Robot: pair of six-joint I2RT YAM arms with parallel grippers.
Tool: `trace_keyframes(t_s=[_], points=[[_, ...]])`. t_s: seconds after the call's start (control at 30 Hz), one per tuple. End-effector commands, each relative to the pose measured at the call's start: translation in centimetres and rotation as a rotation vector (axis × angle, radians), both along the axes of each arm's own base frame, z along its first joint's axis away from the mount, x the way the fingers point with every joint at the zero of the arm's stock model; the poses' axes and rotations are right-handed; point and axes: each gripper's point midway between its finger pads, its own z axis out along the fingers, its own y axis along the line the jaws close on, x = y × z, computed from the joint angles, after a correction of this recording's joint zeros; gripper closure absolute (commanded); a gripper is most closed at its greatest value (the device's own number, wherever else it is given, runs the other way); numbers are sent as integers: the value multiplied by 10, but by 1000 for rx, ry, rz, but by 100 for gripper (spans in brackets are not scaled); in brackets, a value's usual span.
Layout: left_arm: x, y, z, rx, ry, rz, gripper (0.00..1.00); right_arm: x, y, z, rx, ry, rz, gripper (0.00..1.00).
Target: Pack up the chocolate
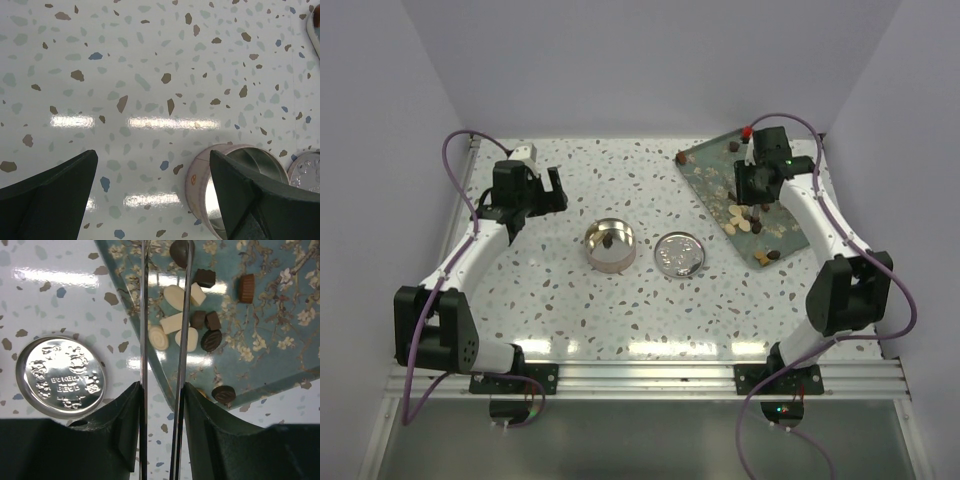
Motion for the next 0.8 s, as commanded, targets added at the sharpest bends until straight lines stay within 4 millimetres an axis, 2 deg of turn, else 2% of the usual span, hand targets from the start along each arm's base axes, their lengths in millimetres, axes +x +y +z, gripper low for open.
trace_keyframes(t_s=[0.0,0.2,0.77], points=[[6,-1,27,15,-69,-13,0,8,-15,13,-10,-70,-19,59],[6,-4,29,-5,-75,-17,0,7,-23,-2,-36,-43,-36,57],[1,-4,21,-9,-59,-12,0,-6,-24,-24,-32,22,-43,57]])
